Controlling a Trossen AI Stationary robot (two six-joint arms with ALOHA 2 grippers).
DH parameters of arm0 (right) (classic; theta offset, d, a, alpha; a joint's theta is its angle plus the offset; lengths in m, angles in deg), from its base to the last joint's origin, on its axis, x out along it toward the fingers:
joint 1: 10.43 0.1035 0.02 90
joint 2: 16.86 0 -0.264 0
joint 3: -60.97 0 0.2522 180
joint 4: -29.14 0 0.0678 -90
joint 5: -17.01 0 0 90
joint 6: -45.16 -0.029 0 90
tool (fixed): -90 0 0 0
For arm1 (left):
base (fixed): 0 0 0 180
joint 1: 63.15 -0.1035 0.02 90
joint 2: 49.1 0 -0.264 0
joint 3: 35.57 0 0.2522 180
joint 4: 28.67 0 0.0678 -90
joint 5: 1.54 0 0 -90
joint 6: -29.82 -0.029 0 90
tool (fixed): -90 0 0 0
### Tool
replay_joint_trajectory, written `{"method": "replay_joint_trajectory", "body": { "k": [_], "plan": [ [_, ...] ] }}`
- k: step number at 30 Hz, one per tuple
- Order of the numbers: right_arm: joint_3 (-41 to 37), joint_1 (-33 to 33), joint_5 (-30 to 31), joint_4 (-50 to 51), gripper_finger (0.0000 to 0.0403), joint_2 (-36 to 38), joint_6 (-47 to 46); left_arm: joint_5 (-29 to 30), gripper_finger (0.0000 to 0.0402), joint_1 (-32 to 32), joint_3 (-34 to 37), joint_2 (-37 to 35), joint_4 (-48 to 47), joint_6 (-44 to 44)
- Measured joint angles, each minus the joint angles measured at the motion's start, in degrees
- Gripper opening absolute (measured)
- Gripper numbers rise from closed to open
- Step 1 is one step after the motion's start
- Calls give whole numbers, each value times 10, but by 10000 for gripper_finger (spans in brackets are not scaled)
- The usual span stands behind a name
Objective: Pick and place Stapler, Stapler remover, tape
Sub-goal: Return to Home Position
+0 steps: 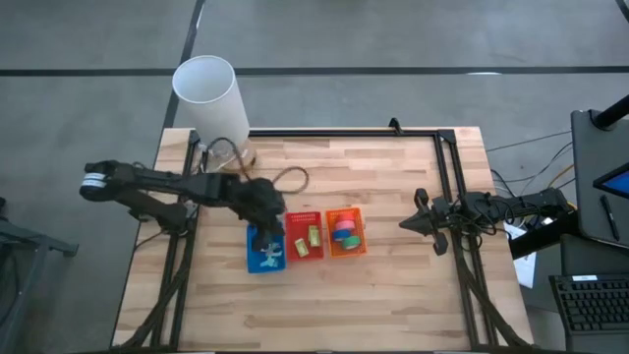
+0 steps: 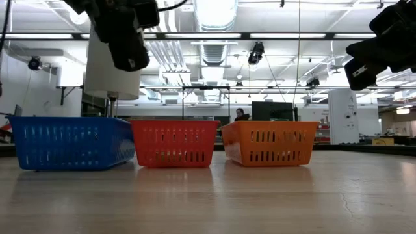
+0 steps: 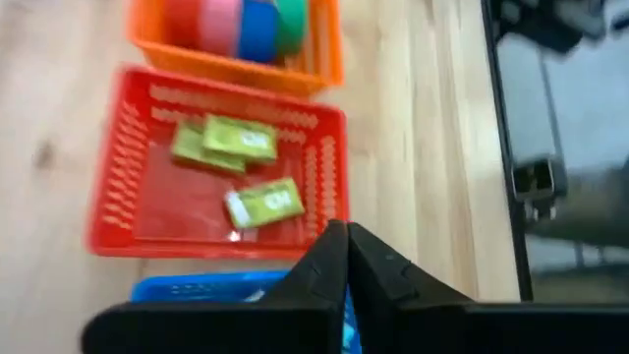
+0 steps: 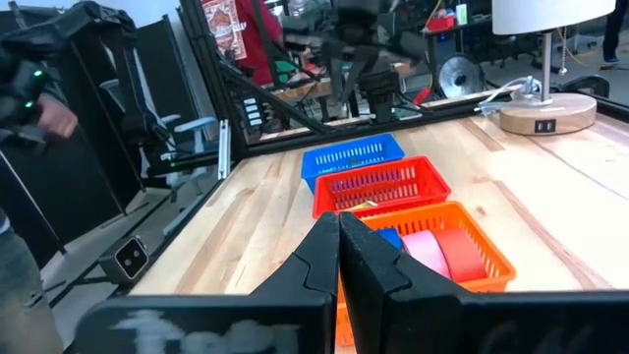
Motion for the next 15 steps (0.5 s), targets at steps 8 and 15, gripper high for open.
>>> {"method": "replay_joint_trajectory", "body": {
  "k": [8,15],
  "plan": [
    [0,0,0,0,8,0,0,89,4,-33,113,-179,62,32],
    [0,0,0,0,8,0,0,133,24,-34,165,-323,25,1]
  ]
}}
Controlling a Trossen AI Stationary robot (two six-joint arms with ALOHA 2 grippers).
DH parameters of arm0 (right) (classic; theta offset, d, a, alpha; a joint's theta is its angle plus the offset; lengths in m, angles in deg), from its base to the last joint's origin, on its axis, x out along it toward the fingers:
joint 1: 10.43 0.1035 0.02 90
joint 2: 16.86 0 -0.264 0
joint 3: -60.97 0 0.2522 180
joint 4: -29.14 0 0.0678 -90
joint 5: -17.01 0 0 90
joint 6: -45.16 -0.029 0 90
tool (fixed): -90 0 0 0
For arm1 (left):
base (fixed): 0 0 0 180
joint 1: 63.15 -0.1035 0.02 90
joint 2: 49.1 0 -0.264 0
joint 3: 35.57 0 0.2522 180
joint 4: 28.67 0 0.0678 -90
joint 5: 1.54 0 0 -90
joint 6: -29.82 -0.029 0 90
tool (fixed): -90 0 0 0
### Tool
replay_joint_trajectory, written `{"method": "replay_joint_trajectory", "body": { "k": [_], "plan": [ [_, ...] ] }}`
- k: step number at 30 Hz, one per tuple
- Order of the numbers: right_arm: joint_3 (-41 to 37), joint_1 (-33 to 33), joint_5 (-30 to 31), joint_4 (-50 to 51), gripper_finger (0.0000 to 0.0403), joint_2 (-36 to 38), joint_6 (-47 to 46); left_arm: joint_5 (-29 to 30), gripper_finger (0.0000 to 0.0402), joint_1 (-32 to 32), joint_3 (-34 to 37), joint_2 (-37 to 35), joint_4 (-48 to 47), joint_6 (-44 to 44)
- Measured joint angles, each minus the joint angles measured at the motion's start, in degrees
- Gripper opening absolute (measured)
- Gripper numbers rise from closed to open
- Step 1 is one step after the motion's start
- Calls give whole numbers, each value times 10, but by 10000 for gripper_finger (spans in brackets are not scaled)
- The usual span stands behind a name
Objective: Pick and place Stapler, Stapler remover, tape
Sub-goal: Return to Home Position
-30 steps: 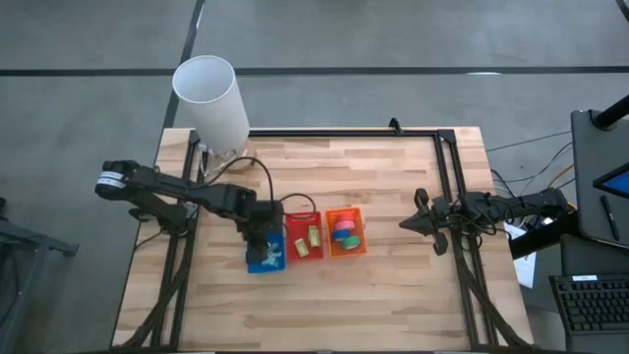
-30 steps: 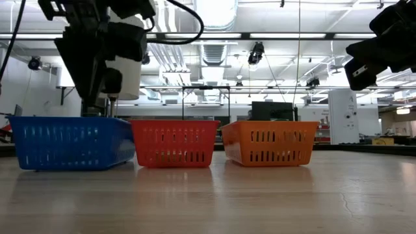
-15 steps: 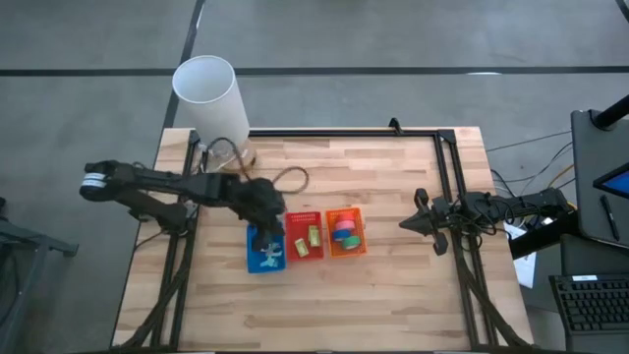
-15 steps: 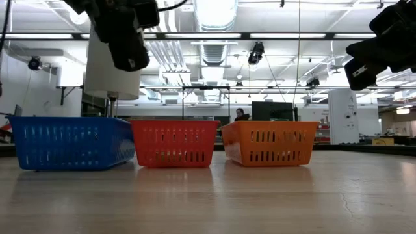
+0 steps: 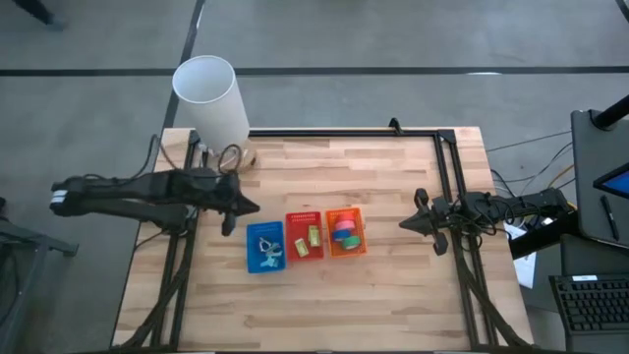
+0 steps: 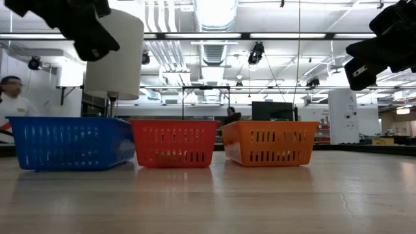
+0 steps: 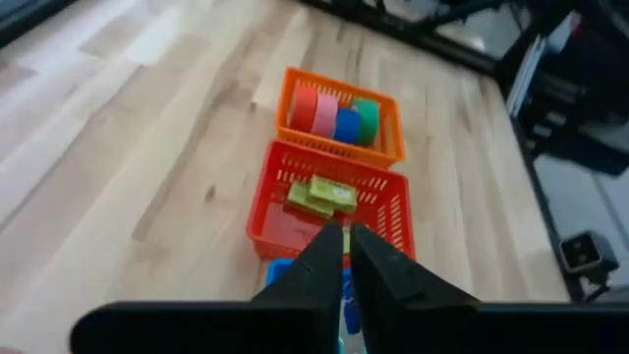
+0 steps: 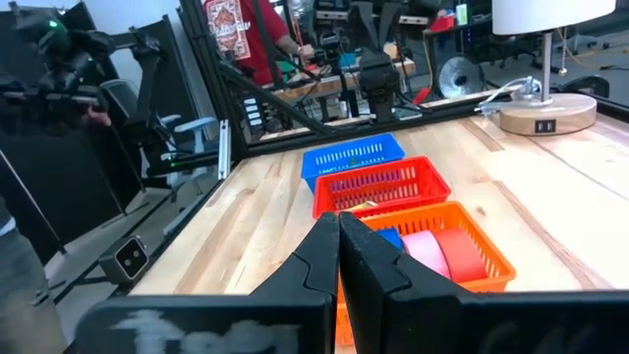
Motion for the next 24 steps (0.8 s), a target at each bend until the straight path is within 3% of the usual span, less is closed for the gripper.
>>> {"method": "replay_joint_trajectory", "body": {
  "k": [9,18,24],
  "plan": [
    [0,0,0,0,8,0,0,56,46,0,76,-129,36,-2],
    [0,0,0,0,8,0,0,92,39,1,173,-306,46,11],
    [0,0,0,0,8,0,0,131,42,0,211,-383,48,10]
  ]
}}
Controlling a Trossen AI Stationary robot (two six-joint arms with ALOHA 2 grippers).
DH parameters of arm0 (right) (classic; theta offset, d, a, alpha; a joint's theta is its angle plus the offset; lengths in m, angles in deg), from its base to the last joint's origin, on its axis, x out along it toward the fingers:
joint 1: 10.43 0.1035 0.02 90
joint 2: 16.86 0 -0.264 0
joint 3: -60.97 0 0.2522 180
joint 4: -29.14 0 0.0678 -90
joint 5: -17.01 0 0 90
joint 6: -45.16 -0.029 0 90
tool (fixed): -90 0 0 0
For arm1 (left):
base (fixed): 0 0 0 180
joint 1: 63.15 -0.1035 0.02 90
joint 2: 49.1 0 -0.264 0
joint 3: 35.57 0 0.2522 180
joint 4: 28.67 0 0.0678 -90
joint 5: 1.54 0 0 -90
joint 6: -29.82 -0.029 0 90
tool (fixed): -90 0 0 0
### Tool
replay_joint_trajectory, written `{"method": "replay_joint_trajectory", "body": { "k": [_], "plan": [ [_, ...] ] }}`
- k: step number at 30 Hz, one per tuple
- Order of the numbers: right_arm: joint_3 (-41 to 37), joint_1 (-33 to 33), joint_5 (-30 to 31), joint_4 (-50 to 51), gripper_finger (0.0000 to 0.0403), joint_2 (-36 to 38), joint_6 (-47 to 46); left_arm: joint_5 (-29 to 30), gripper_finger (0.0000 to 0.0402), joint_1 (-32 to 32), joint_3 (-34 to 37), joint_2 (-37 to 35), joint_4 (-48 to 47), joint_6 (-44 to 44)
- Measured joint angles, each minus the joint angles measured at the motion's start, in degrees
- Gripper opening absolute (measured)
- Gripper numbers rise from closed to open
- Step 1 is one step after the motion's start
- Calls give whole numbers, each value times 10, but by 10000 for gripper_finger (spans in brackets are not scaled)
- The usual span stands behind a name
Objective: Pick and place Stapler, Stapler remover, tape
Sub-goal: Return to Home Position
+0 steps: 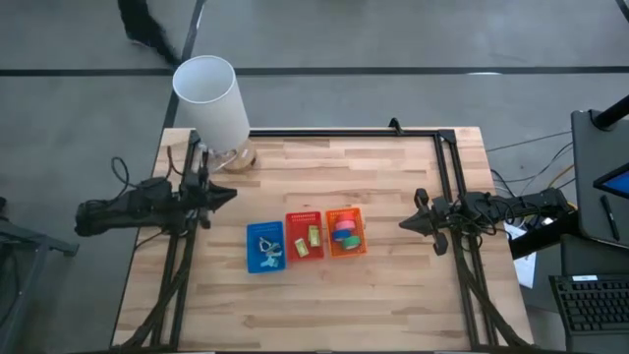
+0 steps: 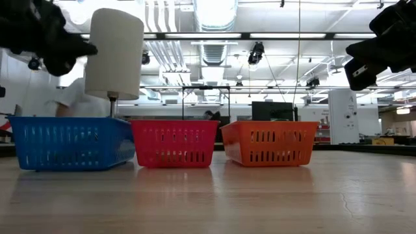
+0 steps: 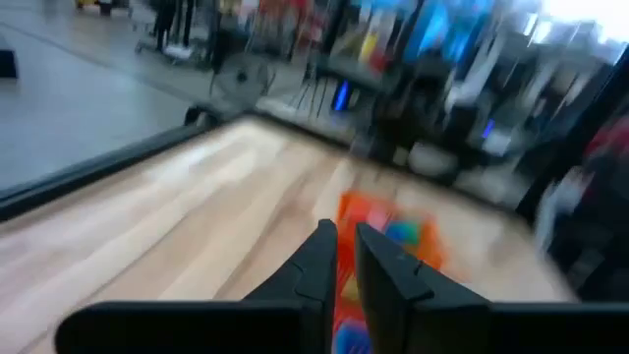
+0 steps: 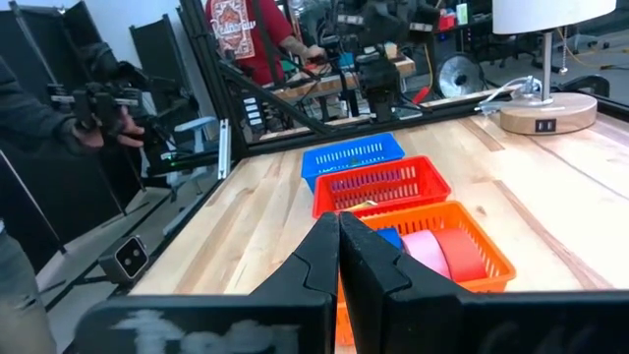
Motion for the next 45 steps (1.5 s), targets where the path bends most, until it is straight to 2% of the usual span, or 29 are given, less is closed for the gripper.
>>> {"method": "replay_joint_trajectory", "body": {
  "k": [4,6,9,17,45],
  "plan": [
    [0,0,0,0,8,0,0,25,46,0,16,14,-17,-33],
    [0,0,0,0,8,0,0,69,46,0,27,15,-21,-25],
    [0,0,0,0,8,0,0,96,44,0,47,16,-23,0],
    [0,0,0,0,8,0,0,92,40,0,83,16,-17,12],
    [0,0,0,0,8,0,0,94,48,0,81,27,-19,12]
  ]
}}
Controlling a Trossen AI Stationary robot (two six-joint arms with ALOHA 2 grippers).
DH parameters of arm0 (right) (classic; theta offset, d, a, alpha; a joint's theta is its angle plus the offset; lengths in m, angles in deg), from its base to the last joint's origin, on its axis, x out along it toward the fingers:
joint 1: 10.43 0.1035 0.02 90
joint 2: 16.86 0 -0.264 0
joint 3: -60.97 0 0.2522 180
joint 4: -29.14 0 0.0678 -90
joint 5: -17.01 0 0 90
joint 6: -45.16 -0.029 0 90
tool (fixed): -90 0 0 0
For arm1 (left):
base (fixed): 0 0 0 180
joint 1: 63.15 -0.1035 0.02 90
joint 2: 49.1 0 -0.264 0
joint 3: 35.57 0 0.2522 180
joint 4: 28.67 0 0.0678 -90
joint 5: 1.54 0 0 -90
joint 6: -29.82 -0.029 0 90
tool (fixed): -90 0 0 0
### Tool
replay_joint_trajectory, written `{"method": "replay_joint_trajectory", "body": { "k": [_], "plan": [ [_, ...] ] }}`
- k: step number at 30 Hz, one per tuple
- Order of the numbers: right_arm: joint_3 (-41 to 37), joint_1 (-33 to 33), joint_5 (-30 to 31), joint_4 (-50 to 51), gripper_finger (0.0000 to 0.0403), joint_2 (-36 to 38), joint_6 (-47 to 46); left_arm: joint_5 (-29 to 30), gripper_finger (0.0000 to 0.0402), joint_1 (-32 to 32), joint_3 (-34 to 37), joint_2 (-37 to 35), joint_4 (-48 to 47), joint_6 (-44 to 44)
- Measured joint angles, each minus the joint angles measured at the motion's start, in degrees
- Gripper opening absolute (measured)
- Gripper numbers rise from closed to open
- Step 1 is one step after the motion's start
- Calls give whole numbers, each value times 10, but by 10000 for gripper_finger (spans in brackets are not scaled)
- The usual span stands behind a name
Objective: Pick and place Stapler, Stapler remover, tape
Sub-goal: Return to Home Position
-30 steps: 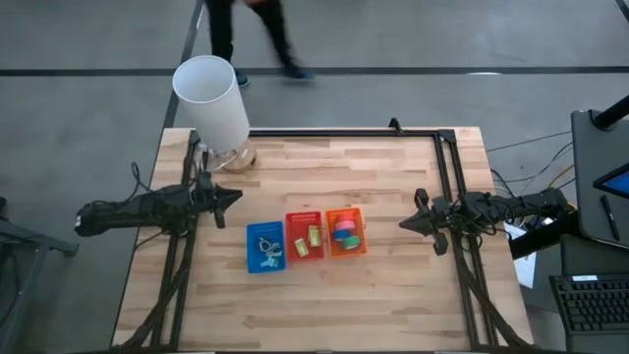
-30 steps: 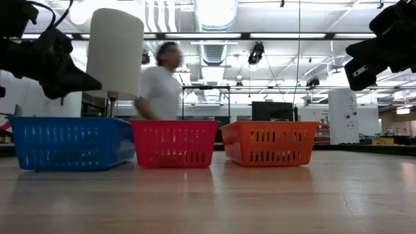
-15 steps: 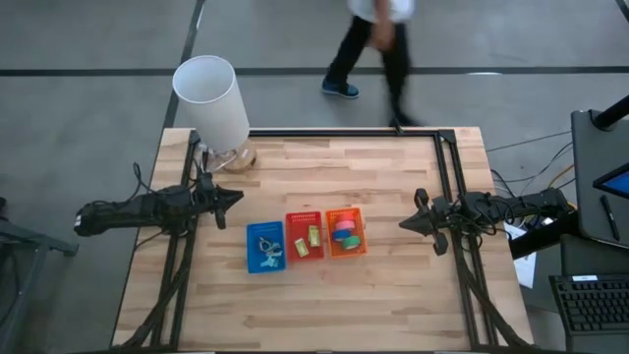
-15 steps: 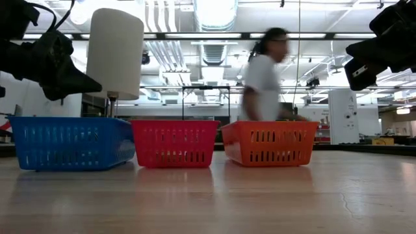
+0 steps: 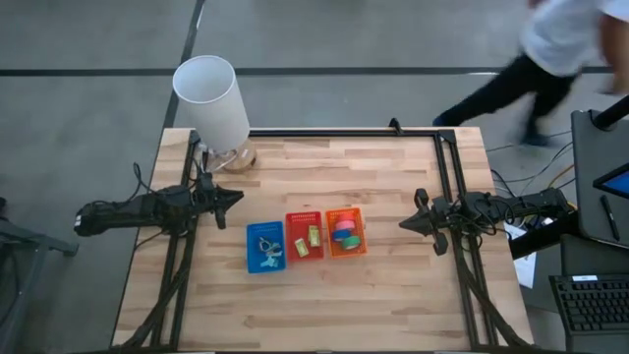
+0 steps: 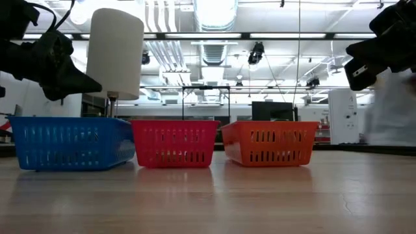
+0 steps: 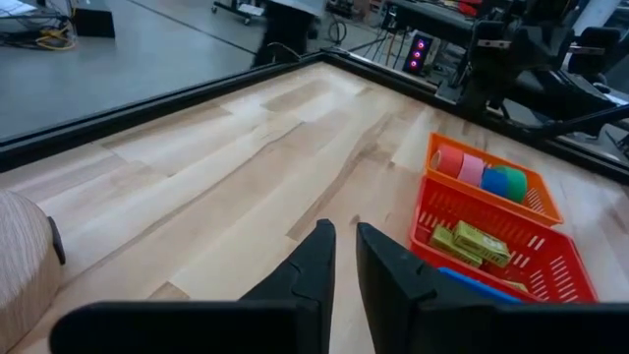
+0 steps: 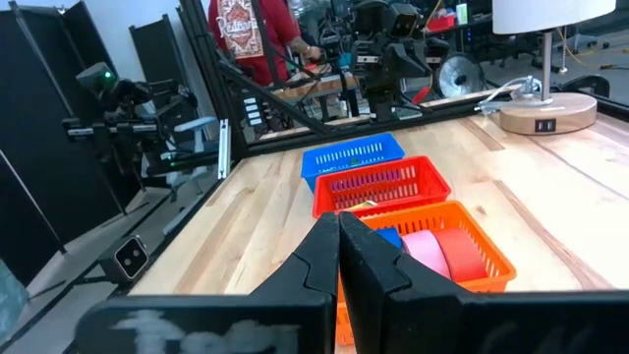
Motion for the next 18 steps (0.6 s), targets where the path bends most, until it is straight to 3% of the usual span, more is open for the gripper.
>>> {"method": "replay_joint_trajectory", "body": {
  "k": [18],
  "plan": [
    [0,0,0,0,8,0,0,0,43,0,0,0,0,0]
  ]
}}
